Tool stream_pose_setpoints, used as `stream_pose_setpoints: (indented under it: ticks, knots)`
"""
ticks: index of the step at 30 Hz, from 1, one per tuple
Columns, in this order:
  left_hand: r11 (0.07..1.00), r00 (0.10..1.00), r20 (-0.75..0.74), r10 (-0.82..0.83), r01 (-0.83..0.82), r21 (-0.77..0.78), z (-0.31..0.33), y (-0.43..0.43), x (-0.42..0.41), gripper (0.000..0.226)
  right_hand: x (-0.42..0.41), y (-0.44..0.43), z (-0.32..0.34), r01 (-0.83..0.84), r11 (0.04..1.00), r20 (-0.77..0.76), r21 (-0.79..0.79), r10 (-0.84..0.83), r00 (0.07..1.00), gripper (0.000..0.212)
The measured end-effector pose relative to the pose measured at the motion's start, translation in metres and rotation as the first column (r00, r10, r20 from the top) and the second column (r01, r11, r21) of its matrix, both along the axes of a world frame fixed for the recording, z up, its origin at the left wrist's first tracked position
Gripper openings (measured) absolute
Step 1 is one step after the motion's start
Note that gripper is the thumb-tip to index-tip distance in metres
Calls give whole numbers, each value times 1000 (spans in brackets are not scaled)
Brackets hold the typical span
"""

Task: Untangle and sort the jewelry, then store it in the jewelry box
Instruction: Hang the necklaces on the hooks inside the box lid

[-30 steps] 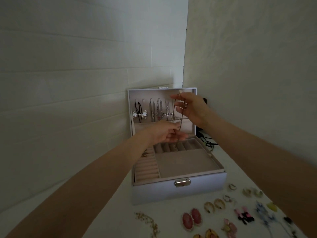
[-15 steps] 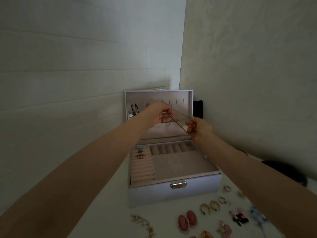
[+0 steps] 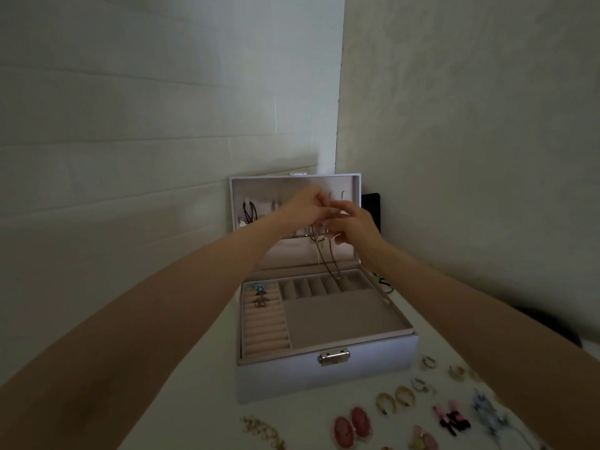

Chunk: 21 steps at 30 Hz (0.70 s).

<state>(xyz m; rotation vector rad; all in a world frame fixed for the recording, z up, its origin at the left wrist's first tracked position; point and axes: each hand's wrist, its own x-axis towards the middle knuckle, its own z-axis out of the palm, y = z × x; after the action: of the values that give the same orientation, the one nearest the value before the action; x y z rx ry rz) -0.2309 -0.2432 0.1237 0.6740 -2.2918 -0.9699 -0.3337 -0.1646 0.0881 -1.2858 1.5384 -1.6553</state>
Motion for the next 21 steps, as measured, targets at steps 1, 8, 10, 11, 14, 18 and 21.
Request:
stream_pose_setpoints:
  ticks: [1,8,10,11,14,18,21]
  knots:
    - [1000,1000,-14,7,-7,8,-1,-3,1,18,-5,-2,-1,7,1000,13,11,-7,1000,37]
    - [981,966,-179,184,-169,97,-14,-24,-7,23,-27,-18,-1,158,986,64,-58,-155,986,16]
    - [942,917,-225,329,-335,11,-19,-28,-17,20,-27,-26,2,253,961,64,-109,-248,967,11]
    - [905,893,-212,398,-420,-70,-19,-26,-21,14,-27,-30,4,298,945,50,-136,-294,955,8]
    - [766,818,-240,522,-574,-289,-17,-18,-31,11,-26,-45,9,439,875,-40,-202,-456,889,5]
    - [728,792,-293,536,-609,-315,-18,-10,-46,12,-26,-58,13,529,803,-201,-274,-586,785,7]
    - [702,774,-267,574,-634,-325,-19,-10,-52,11,-27,-63,12,551,788,-274,-276,-614,740,9]
